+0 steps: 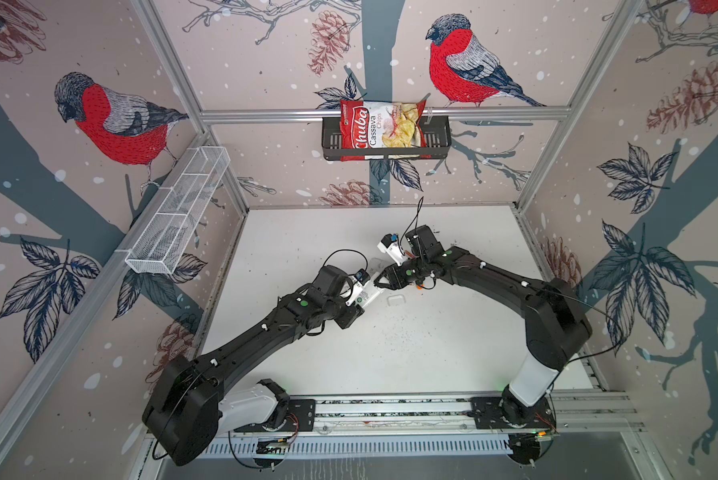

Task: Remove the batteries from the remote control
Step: 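Move the right gripper to the remote's battery cover while the left gripper holds it, then grip the battery cover with the right gripper and slide it off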

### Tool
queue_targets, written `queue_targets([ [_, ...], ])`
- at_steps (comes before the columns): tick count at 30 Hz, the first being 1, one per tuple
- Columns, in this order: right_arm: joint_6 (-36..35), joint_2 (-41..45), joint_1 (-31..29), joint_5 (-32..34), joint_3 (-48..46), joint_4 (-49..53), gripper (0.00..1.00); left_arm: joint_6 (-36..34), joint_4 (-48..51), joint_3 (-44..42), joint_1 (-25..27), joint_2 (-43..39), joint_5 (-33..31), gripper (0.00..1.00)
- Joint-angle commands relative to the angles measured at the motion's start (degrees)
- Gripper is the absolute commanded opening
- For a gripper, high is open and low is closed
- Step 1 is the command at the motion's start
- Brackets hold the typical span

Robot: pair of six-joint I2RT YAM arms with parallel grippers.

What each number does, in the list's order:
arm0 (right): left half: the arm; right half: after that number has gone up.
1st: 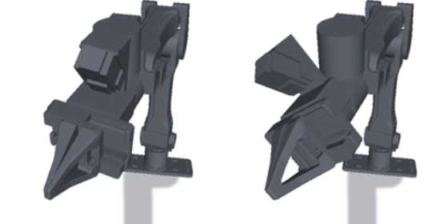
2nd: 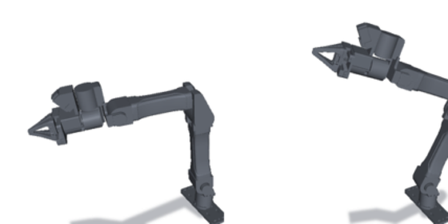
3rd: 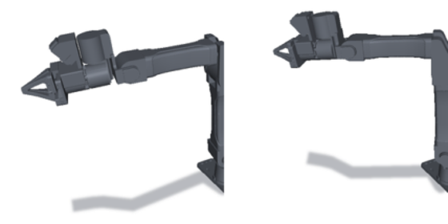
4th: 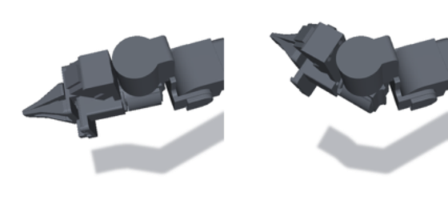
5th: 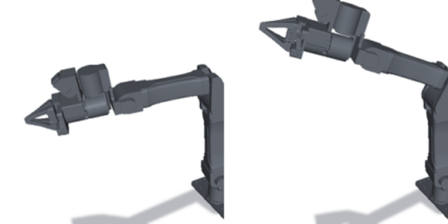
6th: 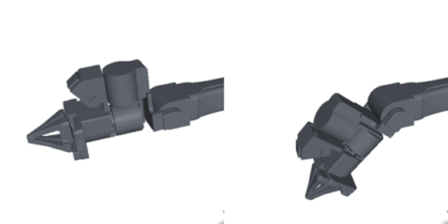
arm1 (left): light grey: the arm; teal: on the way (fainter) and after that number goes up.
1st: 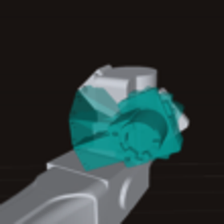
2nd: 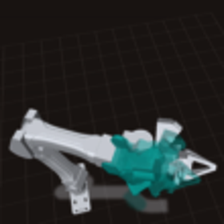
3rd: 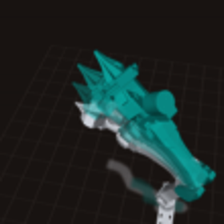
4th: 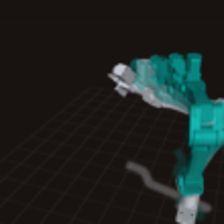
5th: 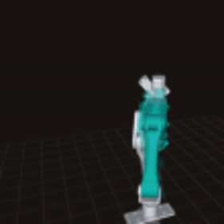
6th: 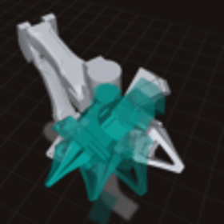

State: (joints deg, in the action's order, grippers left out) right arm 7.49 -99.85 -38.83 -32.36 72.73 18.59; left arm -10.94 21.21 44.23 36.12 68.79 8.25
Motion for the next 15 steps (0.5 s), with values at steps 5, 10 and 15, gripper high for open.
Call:
queue_targets([
  [5, 0.2, 1.8, 0.8, 4.6, -0.4, -0.6, 0.42, 0.0, -2.3, 0.2, -0.1, 0.4, 0.4, 0.26],
  [10, 0.8, 2.8, 1.6, 5.6, -1.4, -1.4, 0.3, 0.0, -2.2, 0.2, -0.1, 1.0, 0.3, 0.26],
  [15, 0.7, 3.5, 1.9, 4.8, -2.4, -2.3, 0.43, 0.0, -2.1, 0.2, -0.1, 1.3, 0.1, 0.26],
])
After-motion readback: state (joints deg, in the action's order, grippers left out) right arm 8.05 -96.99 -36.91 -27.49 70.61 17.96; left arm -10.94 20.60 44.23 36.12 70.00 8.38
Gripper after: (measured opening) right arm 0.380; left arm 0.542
